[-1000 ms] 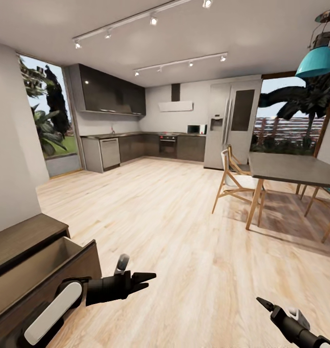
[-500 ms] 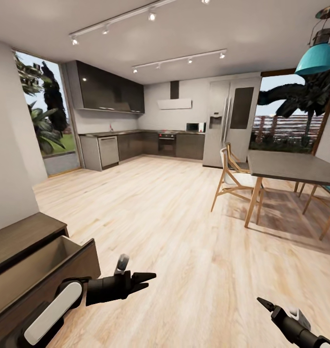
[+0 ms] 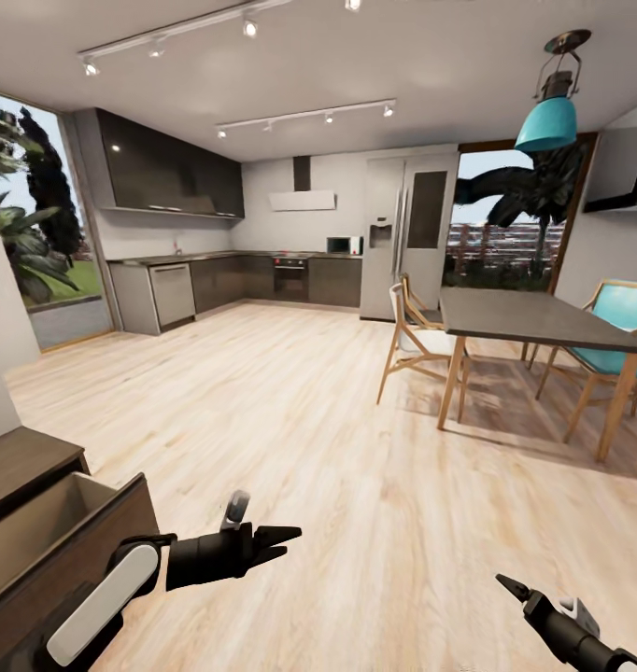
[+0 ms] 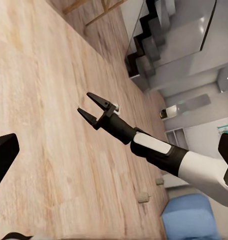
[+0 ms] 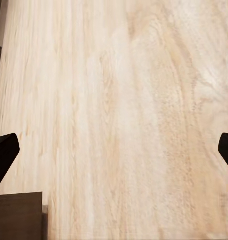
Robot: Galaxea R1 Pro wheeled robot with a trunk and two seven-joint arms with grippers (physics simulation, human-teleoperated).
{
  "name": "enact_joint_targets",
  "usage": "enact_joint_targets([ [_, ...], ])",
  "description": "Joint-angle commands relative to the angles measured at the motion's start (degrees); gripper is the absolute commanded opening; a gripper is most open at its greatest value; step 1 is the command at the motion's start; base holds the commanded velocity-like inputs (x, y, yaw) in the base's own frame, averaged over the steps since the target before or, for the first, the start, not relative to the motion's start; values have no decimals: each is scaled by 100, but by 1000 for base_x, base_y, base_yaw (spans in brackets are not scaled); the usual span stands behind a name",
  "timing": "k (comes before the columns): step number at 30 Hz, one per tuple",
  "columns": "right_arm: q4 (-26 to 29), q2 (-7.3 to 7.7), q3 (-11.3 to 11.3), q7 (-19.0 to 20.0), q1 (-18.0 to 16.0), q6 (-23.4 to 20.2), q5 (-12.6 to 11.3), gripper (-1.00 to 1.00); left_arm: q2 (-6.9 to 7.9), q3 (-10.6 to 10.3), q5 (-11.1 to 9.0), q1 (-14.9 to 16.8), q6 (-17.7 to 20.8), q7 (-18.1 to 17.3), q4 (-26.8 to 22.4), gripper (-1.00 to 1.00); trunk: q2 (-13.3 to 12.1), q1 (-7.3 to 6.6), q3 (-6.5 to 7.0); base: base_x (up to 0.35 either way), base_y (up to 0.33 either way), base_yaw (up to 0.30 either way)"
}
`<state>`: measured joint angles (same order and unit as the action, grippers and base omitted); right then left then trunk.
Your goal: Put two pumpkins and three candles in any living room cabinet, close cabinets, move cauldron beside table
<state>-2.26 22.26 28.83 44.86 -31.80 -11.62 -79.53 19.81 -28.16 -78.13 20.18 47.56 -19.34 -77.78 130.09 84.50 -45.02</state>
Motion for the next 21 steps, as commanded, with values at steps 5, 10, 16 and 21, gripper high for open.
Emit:
enact_joint_targets([
  [5,-20,-3,35,32,-10,-48,-61,100,5,-5,0,4,8,-17,-1,100,3,-1,-6,0,0,-276],
  [10,-20,-3,35,32,-10,-45,-56,100,5,-5,0,4,8,-17,-1,100,3,-1,-6,0,0,-281],
  [16,-20,-7,35,32,-10,-47,-59,100,5,-5,-1,4,8,-17,-1,100,3,-1,-6,0,0,-282],
  [21,-20,-17,35,32,-10,-43,-57,100,5,-5,-1,4,8,-17,-1,100,3,-1,-6,0,0,-283],
])
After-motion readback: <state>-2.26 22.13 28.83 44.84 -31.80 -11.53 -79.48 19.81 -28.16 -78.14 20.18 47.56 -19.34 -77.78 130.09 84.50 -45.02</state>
